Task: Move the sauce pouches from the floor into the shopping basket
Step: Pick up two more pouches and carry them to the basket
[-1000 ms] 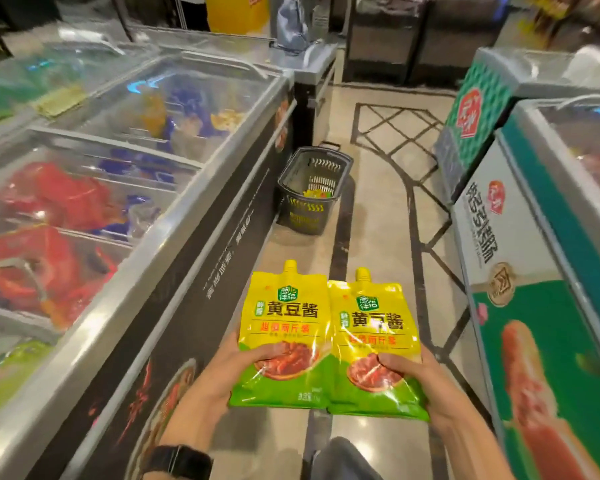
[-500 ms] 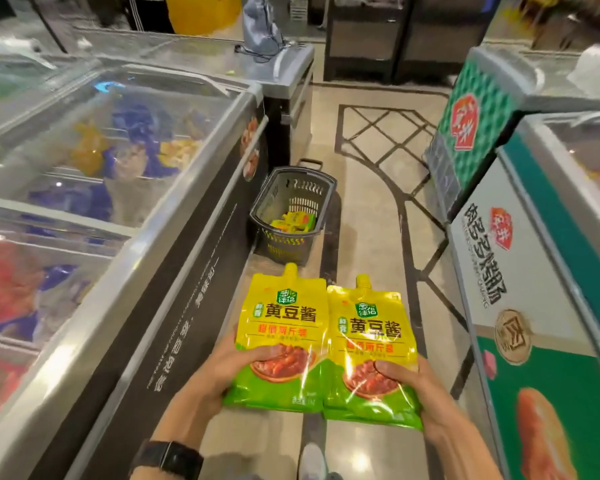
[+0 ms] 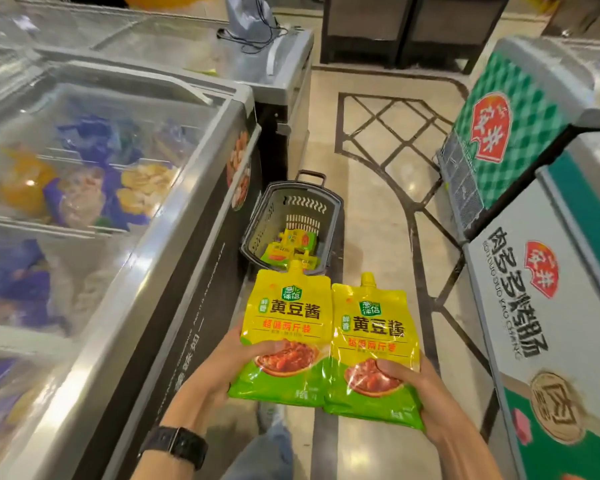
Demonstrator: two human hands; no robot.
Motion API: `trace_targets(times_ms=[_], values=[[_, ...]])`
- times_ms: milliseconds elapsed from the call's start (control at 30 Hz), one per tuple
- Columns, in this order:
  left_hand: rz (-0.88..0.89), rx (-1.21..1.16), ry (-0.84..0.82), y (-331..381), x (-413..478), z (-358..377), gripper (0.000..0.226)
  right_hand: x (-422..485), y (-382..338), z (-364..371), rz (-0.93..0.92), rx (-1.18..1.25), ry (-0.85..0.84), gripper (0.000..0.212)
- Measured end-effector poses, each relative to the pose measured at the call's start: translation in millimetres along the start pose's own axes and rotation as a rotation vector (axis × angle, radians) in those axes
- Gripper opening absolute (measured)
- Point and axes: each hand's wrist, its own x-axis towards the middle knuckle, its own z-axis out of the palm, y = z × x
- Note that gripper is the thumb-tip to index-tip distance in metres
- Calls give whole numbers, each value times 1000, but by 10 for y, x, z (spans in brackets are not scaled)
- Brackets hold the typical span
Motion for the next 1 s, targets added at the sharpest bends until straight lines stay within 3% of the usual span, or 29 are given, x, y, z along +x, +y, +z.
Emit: trace_targets(times_ms=[133, 233, 300, 667, 800, 900, 1000], values=[[-38, -21, -13, 459, 627, -213, 116, 639, -392, 185, 22, 3, 19, 109], [-51, -10, -53, 773, 1038, -330, 111, 1051, -655, 300, 14, 39, 21, 76], [-77, 4, -49, 960, 1325, -390, 112, 1345, -825, 327, 24, 67, 28, 69], [-187, 71, 38, 1707, 3136, -505, 106, 3270, -1529, 173, 132, 75, 0, 112], [-218, 63, 67, 1846, 3748, -542, 108, 3888, -1720, 95, 184, 69, 23, 108], [-242, 65, 112, 1806, 4197, -657, 108, 4375, -1698, 49, 226, 54, 35, 89], [-268, 109, 134, 1685, 4676, -887, 108, 4888, -1541, 67, 248, 47, 61, 96]])
